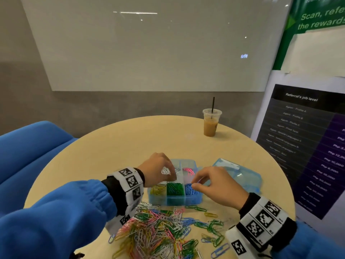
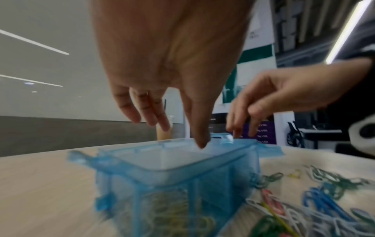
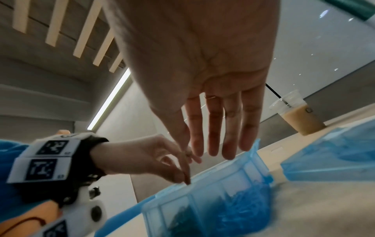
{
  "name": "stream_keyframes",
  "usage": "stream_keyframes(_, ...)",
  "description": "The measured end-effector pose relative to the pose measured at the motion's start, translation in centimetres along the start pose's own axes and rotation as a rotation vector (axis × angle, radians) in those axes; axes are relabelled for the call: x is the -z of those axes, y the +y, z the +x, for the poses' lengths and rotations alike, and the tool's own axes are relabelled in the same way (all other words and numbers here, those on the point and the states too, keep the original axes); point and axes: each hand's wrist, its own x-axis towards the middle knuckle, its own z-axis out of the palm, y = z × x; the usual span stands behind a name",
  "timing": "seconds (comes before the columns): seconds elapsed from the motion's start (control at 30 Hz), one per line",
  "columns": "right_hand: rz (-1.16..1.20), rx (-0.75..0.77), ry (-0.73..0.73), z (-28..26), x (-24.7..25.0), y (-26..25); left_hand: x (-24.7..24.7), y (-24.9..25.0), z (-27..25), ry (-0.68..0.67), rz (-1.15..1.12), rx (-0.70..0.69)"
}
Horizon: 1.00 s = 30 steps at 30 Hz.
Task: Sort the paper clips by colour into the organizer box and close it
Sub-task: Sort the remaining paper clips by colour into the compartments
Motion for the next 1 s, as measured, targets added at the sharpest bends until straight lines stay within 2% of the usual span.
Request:
stream_keyframes(0.13,0.061,0.018,0.015,-0.7,0.0,-0.9,-0.7,1.7,1.0,-0.122,0.376,-0.006)
stream_keyframes(0.27,0.112,0.034,0.017,-2.7,0.9,-1.4,-1.4,1.9,1.9,-0.149,0.529,-0.059)
stream_keyframes(0.6,0.178,0.007,0.034,-6.5,3.2,-0.7,-1.2,1.4,2.9,-0.291,0.392,-0.079)
stream_keyframes(0.83,0.175,0.011,0.016,-6.1,2.9,-0.5,0.6,1.3,2.1,-0.176,0.298,-0.086)
stream_keyframes(1.0,0.157,0.008,0.000,-5.9,2.6,-0.6,1.6,1.4,2.3,-0.190,0.225,-0.027)
